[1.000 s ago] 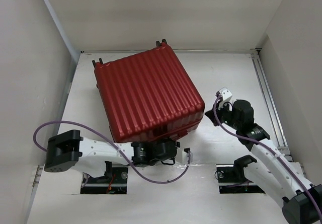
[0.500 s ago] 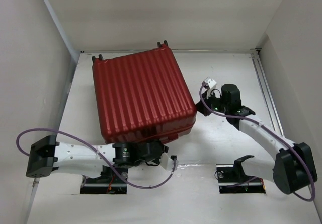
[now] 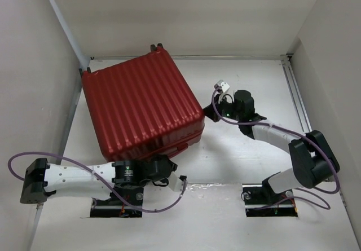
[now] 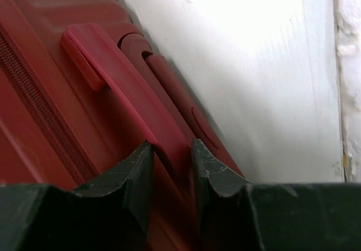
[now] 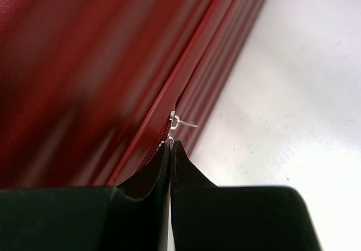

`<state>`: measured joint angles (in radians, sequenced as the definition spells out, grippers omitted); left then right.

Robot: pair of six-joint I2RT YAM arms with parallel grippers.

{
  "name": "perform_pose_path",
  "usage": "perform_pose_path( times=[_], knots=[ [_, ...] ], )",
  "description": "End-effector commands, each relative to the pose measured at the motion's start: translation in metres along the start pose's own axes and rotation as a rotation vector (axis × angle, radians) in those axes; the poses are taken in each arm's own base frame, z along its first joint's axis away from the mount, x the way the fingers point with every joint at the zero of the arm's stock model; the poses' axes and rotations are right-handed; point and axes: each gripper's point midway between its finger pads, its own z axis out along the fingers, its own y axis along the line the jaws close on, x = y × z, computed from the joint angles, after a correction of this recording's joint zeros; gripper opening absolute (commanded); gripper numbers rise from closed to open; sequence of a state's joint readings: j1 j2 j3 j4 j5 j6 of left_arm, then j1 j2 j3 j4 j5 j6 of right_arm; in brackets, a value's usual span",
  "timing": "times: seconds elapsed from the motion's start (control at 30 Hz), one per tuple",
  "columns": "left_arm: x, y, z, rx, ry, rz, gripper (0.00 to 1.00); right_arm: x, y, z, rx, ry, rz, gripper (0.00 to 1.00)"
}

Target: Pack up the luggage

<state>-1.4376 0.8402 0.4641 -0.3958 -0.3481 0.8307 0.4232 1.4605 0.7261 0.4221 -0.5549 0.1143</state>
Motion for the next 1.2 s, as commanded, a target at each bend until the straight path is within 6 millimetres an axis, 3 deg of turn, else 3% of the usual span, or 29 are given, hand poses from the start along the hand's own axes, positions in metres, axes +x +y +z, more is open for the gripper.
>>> perform_pose_path(
  times=[0.0, 0.07, 0.1, 0.13, 0.2, 0.23, 0.27, 0.33, 0.37, 0.47, 0.5, 0.57, 0.6, 0.7, 0.73, 0.83, 0.87, 0.9, 0.93, 0.97, 1.03, 1.07, 1.1, 1.17],
  knots=[
    [-0.004, -0.083, -0.016, 0.387, -0.126, 0.126, 0.00, -0.090, -0.096, -0.030, 0.534, -0.337, -0.139, 0.00],
    [-0.037, -0.047, -0.024, 0.264, -0.215, -0.002, 0.00, -0.077, -0.087, -0.029, 0.522, -0.325, -0.126, 0.00],
    [-0.050, -0.027, -0.029, 0.200, -0.244, -0.056, 0.10, -0.074, -0.084, -0.028, 0.520, -0.329, -0.118, 0.00],
    [-0.076, 0.008, -0.043, 0.123, -0.307, -0.124, 0.38, -0.069, -0.081, -0.026, 0.513, -0.317, -0.117, 0.00],
    [-0.107, 0.058, -0.059, -0.010, -0.379, -0.283, 0.54, -0.059, -0.079, -0.019, 0.501, -0.292, -0.113, 0.00],
    [-0.125, 0.089, -0.078, -0.074, -0.435, -0.340, 0.56, -0.058, -0.074, -0.016, 0.488, -0.292, -0.107, 0.00],
    [-0.129, 0.104, -0.079, -0.104, -0.431, -0.382, 0.62, -0.058, -0.076, -0.013, 0.488, -0.287, -0.105, 0.00],
    [-0.134, 0.138, -0.090, -0.159, -0.452, -0.489, 0.65, -0.054, -0.071, -0.008, 0.469, -0.281, -0.083, 0.00],
    [-0.132, 0.182, -0.100, -0.236, -0.448, -0.581, 0.65, -0.058, -0.071, -0.008, 0.467, -0.289, -0.086, 0.00],
    [-0.127, 0.234, -0.114, -0.187, -0.447, -0.800, 0.66, -0.055, -0.071, -0.007, 0.469, -0.270, -0.069, 0.00],
    [-0.114, 0.289, -0.136, -0.251, -0.472, -0.902, 0.66, -0.057, -0.070, -0.005, 0.459, -0.266, -0.070, 0.00],
    [-0.099, 0.299, -0.150, -0.178, -0.445, -1.003, 0.66, -0.055, -0.069, -0.007, 0.461, -0.255, -0.067, 0.00],
    [-0.072, 0.316, -0.163, -0.228, -0.396, -1.103, 0.66, -0.056, -0.068, -0.009, 0.461, -0.253, -0.066, 0.00],
    [-0.006, 0.323, -0.170, -0.377, -0.246, -1.225, 0.66, -0.061, -0.065, -0.009, 0.451, -0.257, -0.069, 0.00],
    [0.046, 0.315, -0.171, -0.464, -0.125, -1.298, 0.64, -0.064, -0.062, -0.010, 0.439, -0.264, -0.072, 0.00],
    [0.129, 0.306, -0.175, -0.564, -0.002, -1.469, 0.58, -0.066, -0.060, -0.012, 0.439, -0.266, -0.073, 0.00],
    [0.194, 0.284, -0.196, -0.649, 0.107, -1.634, 0.56, -0.070, -0.059, -0.014, 0.437, -0.276, -0.076, 0.00],
    [0.221, 0.270, -0.203, -0.662, 0.139, -1.741, 0.53, -0.071, -0.057, -0.016, 0.437, -0.278, -0.076, 0.00],
    [0.233, 0.264, -0.208, -0.627, 0.075, -1.811, 0.49, -0.067, -0.057, -0.016, 0.431, -0.265, -0.083, 0.00],
    [0.273, 0.238, -0.230, -0.699, 0.128, -1.914, 0.44, -0.066, -0.055, -0.018, 0.430, -0.268, -0.084, 0.00],
    [0.298, 0.220, -0.243, -0.780, 0.166, -1.959, 0.44, -0.063, -0.052, -0.019, 0.415, -0.254, -0.093, 0.00],
    [0.303, 0.200, -0.245, -0.822, 0.215, -1.981, 0.44, -0.066, -0.050, -0.021, 0.413, -0.264, -0.096, 0.00],
    [0.310, 0.197, -0.249, -0.877, 0.243, -1.941, 0.42, -0.064, -0.050, -0.023, 0.414, -0.261, -0.104, 0.00],
    [0.322, 0.172, -0.249, -0.940, 0.372, -1.926, 0.39, -0.064, -0.050, -0.023, 0.414, -0.261, -0.104, 0.00]
  ],
)
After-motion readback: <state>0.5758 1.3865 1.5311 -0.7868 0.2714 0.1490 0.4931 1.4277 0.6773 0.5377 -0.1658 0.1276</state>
